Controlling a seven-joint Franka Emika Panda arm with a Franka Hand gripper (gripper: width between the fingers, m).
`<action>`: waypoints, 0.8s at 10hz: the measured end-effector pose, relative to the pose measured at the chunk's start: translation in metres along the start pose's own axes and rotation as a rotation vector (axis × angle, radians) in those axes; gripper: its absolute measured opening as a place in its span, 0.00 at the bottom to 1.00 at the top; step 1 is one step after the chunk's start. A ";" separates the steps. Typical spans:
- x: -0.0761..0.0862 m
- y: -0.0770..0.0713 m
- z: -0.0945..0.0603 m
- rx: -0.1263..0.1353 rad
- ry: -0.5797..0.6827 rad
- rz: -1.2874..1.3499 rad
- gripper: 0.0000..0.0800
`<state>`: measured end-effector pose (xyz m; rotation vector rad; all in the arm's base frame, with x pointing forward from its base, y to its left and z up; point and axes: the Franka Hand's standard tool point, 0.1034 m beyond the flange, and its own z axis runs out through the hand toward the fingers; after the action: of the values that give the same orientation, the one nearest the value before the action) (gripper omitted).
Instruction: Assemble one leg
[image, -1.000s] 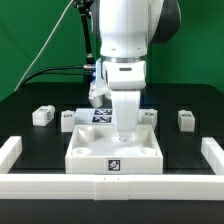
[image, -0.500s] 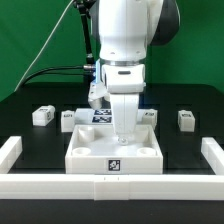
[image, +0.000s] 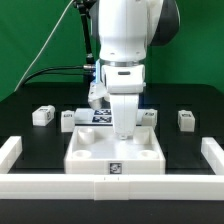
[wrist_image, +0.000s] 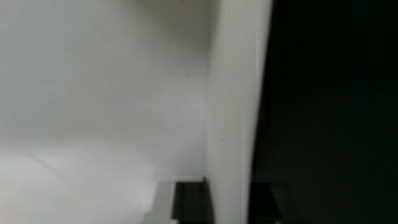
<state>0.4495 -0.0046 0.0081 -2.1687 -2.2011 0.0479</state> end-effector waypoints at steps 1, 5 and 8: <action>0.000 0.000 0.000 -0.002 0.000 0.000 0.08; 0.004 0.001 -0.001 -0.005 0.002 0.021 0.08; 0.056 0.007 -0.001 -0.017 0.021 0.078 0.08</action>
Offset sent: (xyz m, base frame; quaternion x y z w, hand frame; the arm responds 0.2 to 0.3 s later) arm 0.0000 0.0000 0.0000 0.0000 0.0000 0.0000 1.0000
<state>0.4556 0.0510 0.0100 -2.2525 -2.1138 0.0097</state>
